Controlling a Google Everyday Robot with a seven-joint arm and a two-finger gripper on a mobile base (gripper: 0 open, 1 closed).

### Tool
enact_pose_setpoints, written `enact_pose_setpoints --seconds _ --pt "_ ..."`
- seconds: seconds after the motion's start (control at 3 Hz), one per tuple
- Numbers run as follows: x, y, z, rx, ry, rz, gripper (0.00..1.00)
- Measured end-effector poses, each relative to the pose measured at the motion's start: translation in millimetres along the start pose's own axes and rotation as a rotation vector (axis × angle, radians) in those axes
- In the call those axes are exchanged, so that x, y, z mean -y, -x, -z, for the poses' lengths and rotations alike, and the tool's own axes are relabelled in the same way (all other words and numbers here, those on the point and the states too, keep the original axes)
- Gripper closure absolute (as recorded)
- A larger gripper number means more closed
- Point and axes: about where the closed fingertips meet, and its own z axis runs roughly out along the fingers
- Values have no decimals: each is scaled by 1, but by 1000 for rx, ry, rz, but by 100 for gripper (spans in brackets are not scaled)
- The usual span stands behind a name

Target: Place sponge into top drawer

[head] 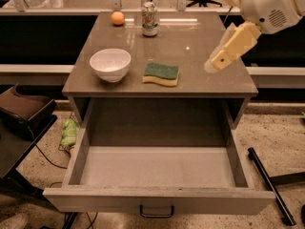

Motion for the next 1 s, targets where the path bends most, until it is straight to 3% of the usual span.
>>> enact_pose_setpoints --seconds 0.33,1.0 --pt "0 0 0 -2 -1 2 0" --pt "3 -35 -93 14 102 -117 0"
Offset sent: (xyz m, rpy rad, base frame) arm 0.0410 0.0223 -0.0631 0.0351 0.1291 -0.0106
